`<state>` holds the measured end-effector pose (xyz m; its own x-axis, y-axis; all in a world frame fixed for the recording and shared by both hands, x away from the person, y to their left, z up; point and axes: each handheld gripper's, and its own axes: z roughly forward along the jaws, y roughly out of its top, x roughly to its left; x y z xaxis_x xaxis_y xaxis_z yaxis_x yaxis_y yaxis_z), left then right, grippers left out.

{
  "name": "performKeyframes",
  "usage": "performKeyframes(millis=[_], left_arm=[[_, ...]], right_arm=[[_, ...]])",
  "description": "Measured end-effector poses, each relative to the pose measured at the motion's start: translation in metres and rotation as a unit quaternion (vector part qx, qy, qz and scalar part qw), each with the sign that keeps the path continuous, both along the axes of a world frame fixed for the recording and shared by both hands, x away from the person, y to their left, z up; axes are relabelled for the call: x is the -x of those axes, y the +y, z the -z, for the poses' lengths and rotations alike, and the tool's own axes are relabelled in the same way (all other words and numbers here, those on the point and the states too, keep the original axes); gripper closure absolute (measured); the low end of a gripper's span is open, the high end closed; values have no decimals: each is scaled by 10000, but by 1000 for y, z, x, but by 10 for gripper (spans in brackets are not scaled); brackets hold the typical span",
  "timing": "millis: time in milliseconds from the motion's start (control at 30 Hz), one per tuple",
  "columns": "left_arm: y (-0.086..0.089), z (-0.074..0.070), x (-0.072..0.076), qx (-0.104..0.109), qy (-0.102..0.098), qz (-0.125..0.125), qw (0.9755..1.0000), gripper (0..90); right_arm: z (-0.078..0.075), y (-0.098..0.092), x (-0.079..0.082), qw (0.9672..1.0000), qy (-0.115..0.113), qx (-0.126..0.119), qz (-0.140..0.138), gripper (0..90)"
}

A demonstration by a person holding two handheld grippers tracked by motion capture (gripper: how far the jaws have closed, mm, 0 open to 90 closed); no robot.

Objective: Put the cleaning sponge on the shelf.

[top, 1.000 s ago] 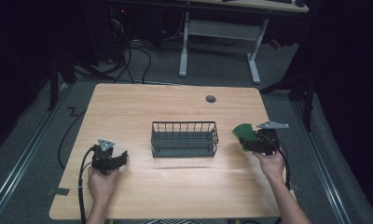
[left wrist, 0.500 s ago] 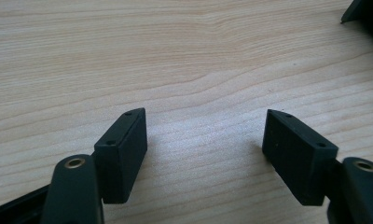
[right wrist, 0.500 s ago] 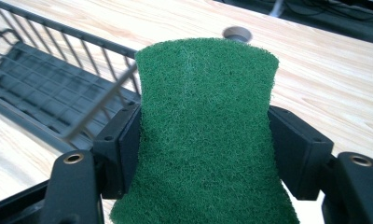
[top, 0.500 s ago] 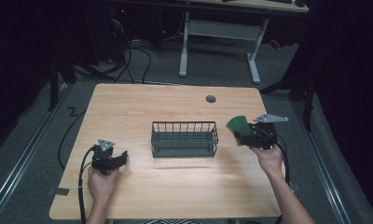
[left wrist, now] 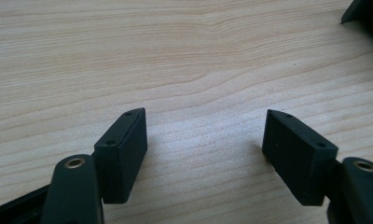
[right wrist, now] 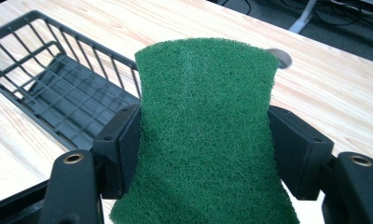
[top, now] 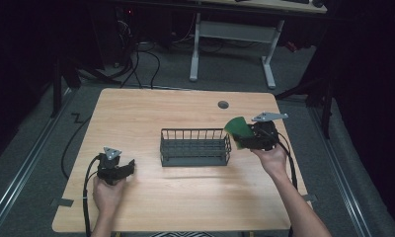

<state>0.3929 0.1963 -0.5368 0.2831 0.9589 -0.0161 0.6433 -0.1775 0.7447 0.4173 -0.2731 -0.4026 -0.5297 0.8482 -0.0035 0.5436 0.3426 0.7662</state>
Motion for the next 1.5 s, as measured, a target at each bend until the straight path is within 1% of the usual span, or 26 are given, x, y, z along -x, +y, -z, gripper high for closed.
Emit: performKeyframes(millis=[167,367,467,600,733,833,967,1133,1267,1367,1500], left_arm=[[0,0,0,6,2,4,10000,311],[0,0,0,-6,3,6,10000,311],[0,0,0,-7,7,8,10000,310],[0,0,0,2,1,2,10000,310],[0,0,0,-7,7,8,10000,309],[0,0,0,-8,6,9,10000,310],[0,0,0,-9,6,9,10000,310],[0,0,0,-11,9,8,10000,311],[0,0,0,-12,8,6,10000,311],[0,0,0,-11,18,13,10000,311],[0,0,0,-8,6,9,10000,310]], right_arm=[[-5,17,-5,9999,-8,59,-150,318],[-7,40,-13,9994,-6,54,-353,317],[-5,53,-17,9988,10,131,-467,317],[-1,68,-22,9980,65,294,-560,317],[6,74,-28,9979,142,306,-548,316],[10,78,-30,9975,162,389,-564,316],[14,82,-32,9975,169,417,-551,316],[18,86,-33,9966,193,556,-575,315],[19,85,-33,9968,210,505,-589,314],[20,85,-33,9965,236,538,-599,313],[21,87,-31,9951,178,745,-632,312]])
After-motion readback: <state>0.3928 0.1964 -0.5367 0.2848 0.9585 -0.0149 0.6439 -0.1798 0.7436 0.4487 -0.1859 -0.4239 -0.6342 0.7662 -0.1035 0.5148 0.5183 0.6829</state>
